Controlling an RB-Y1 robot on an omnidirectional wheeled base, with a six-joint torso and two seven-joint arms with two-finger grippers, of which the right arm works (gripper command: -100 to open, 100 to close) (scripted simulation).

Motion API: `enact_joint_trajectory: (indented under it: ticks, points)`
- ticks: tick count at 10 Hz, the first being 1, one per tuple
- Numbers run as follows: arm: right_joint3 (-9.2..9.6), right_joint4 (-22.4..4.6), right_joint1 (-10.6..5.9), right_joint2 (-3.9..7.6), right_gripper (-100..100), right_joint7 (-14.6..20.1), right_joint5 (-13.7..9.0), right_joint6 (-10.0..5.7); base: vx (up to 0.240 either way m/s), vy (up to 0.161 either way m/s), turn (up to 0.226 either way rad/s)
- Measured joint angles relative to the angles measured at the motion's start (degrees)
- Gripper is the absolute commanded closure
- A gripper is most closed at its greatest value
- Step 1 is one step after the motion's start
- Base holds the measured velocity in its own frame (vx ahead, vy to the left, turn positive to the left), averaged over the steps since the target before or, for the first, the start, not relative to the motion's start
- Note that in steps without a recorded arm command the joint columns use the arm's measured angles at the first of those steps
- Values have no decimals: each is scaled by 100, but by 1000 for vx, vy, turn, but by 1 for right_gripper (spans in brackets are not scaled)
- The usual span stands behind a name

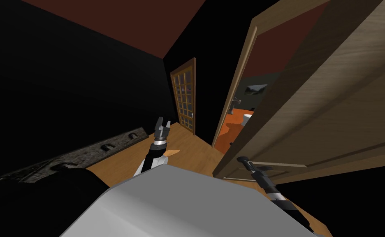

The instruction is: Pull the door open

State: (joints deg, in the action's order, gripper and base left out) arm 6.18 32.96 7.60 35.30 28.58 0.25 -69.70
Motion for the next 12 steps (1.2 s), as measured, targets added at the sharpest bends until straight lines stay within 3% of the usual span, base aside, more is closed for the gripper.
enact_joint_trajectory:
  ticks: [8,9,10,12]
  points:
    - [39,-171,46,55,100,52,12,-277,-182,-76,135]
    - [87,-240,-37,32,100,19,-38,-257,-233,-85,165]
    - [117,-113,-41,33,100,-23,-106,-139,-185,-58,140]
    - [207,-128,-169,6,100,-99,-213,-7,-165,-83,114]
